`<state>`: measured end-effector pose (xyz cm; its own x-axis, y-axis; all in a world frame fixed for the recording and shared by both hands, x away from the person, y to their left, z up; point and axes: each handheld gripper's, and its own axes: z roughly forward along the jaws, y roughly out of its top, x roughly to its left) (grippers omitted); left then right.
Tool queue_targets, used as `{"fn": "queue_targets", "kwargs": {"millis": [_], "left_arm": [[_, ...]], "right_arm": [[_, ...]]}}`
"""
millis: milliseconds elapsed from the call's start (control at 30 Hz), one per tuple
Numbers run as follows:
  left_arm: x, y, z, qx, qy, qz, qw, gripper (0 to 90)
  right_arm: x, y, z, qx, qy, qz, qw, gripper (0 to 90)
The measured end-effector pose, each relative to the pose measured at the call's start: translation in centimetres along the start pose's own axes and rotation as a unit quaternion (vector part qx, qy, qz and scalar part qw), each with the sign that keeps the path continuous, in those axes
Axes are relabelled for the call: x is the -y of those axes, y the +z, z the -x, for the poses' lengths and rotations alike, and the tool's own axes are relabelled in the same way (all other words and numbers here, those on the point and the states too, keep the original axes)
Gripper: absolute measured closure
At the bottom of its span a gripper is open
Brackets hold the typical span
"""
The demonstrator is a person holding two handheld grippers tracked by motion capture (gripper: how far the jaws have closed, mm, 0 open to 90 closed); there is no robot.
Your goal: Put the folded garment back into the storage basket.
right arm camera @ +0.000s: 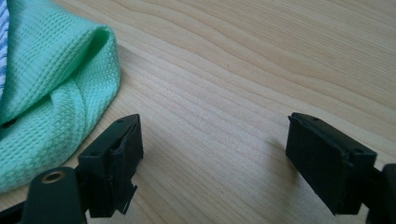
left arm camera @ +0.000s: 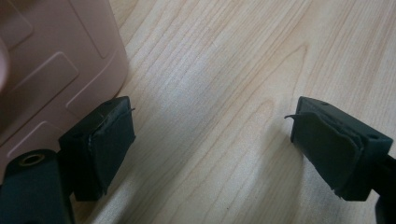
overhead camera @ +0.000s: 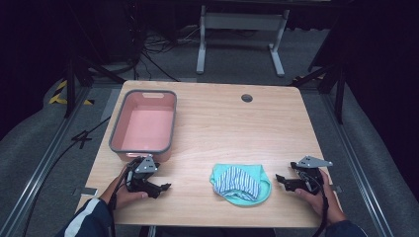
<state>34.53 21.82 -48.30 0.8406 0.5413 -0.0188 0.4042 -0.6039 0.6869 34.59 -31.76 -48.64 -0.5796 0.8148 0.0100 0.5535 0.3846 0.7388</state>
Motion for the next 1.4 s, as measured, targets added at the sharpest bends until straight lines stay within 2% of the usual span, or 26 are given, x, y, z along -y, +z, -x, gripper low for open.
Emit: {"fn": "queue_targets", "kwargs": {"millis": [333, 500, 567, 633, 700, 767, 833, 900, 967, 1033, 1067, 1167, 1200, 1300, 1400], "left_arm": [[0.0, 0.0, 0.1, -0.004, -0.002, 0.0, 1.0, 13.2], [-0.4, 0.0, 0.3, -0.011, -0.009, -0.016, 0.9998, 13.7], [-0.7, 0.0, 0.5, -0.015, -0.015, -0.024, 0.9995, 16.3], [-1.2, 0.2, 0.8, -0.015, -0.011, -0.027, 0.9994, 19.9], [-2.0, 0.7, 1.2, -0.007, -0.018, -0.028, 0.9994, 23.1], [-2.8, 0.9, 1.6, 0.003, -0.011, -0.016, 0.9998, 25.0], [-3.5, 0.9, 1.8, 0.006, -0.009, 0.0, 0.9999, 25.6], [-4.0, 1.0, 1.7, 0.004, -0.01, 0.008, 0.9999, 26.6], [-4.8, 1.2, 1.6, 0.004, -0.02, 0.016, 0.9997, 27.3], [-5.8, 1.9, 1.6, 0.015, -0.02, 0.024, 0.9994, 30.1], [-6.1, 2.2, 1.7, 0.016, -0.017, 0.022, 0.9995, 29.8], [-7.4, 3.6, 2.5, 0.039, -0.006, 0.016, 0.9991, 29.0], [-7.4, 3.6, 2.5, 0.039, -0.006, 0.016, 0.9991, 29.1], [-7.8, 4.7, 3.9, 0.053, 0.011, 0.003, 0.9985, 28.7], [-8.1, 5.2, 4.2, 0.059, 0.013, 0.002, 0.9982, 28.9]], "right_arm": [[0.0, 0.0, 0.0, 0.001, 0.001, 0.0, 1.0, 19.2], [0.0, 0.0, -0.1, 0.003, 0.003, 0.0, 1.0, 18.6], [0.0, 0.0, -0.1, 0.006, 0.006, -0.001, 1.0, 18.1], [0.0, 0.0, -0.1, 0.009, 0.009, -0.003, 0.9999, 18.0], [-0.2, -0.1, -0.1, 0.006, 0.01, -0.012, 0.9999, 19.4], [-0.6, -0.1, -0.2, 0.005, 0.011, -0.018, 0.9998, 25.3], [-0.9, -0.2, -0.5, -0.008, 0.01, -0.012, 0.9999, 27.5], [-1.0, -0.2, -0.7, -0.009, 0.01, -0.012, 0.9998, 28.7], [-1.4, -0.2, -1.2, -0.014, -0.001, -0.012, 0.9998, 32.6], [-1.8, -0.1, -1.7, -0.017, -0.004, -0.009, 0.9998, 33.9], [-2.2, -0.1, -2.0, -0.02, -0.008, -0.007, 0.9997, 35.7], [-2.9, -0.2, -2.8, -0.022, -0.022, 0.002, 0.9995, 37.3], [-2.9, -0.2, -2.8, -0.022, -0.022, 0.002, 0.9995, 37.3], [-3.8, -0.2, -3.7, -0.026, -0.034, 0.01, 0.999, 37.8], [-4.2, 0.1, -4.1, -0.032, -0.039, 0.009, 0.9987, 38.3]]}}
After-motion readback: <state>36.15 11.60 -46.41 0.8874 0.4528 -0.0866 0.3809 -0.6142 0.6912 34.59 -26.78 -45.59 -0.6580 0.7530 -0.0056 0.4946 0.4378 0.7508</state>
